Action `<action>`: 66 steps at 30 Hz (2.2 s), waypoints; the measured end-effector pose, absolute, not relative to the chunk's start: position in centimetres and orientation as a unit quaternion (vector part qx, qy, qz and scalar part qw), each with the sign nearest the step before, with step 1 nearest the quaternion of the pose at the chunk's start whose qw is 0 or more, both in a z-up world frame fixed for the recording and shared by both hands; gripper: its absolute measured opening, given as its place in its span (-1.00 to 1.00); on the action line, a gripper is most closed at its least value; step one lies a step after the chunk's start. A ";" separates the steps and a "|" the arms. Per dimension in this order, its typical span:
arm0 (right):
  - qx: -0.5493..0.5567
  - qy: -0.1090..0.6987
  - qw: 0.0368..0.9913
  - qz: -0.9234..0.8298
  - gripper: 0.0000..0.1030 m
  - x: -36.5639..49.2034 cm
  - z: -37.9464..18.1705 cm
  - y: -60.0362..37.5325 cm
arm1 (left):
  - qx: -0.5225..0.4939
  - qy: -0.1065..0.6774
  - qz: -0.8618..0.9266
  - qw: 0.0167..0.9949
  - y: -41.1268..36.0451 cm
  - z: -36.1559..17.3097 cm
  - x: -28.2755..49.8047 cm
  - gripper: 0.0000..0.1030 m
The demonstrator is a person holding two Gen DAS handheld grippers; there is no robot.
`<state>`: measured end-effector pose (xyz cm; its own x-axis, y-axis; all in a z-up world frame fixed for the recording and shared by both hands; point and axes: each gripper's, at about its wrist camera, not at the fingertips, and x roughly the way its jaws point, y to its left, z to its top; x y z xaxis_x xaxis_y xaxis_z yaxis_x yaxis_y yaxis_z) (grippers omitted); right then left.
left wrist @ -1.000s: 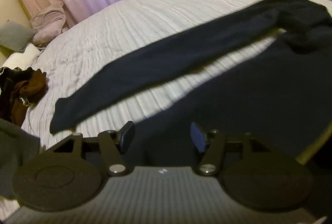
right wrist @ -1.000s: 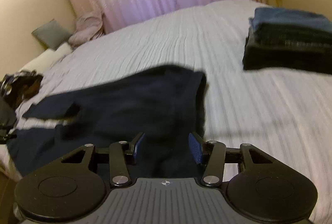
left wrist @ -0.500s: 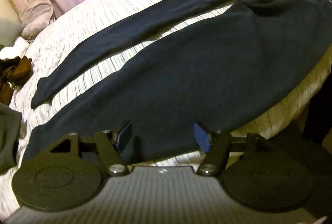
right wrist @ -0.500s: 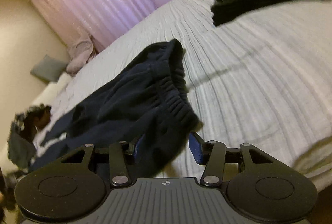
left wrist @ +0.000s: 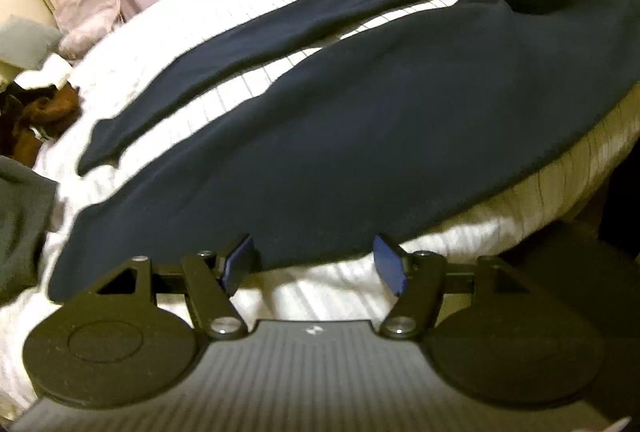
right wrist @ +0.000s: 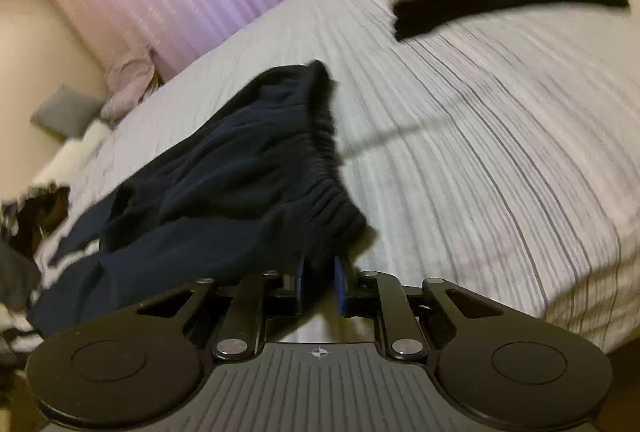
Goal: Fold clothes
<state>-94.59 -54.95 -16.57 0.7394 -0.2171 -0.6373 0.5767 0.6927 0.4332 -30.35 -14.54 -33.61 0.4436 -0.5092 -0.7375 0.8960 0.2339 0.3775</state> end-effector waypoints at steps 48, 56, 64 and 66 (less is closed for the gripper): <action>-0.157 0.396 0.891 -0.159 0.46 -89.5 -16.2 -39.1 | 0.587 0.038 -0.380 0.714 -8.1 -34.8 -28.6 0.79; -0.243 0.393 0.878 -0.127 0.24 -89.3 -18.3 -36.5 | 0.617 0.029 -0.362 0.698 -7.4 -36.3 -25.6 0.64; -0.274 0.400 0.865 -0.126 0.23 -88.9 -19.9 -35.8 | 0.650 0.004 -0.363 0.667 -9.0 -38.0 -22.7 0.27; -0.282 0.402 0.862 -0.126 0.23 -88.8 -20.3 -35.6 | 0.657 -0.006 -0.362 0.661 -9.6 -38.5 -22.1 0.12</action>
<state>-88.75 -35.61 -20.26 0.6449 -0.4440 -0.6220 -0.0092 0.8094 -0.5872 -22.13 -9.59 -38.48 0.7384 -0.4867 -0.4669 0.4697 -0.1257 0.8738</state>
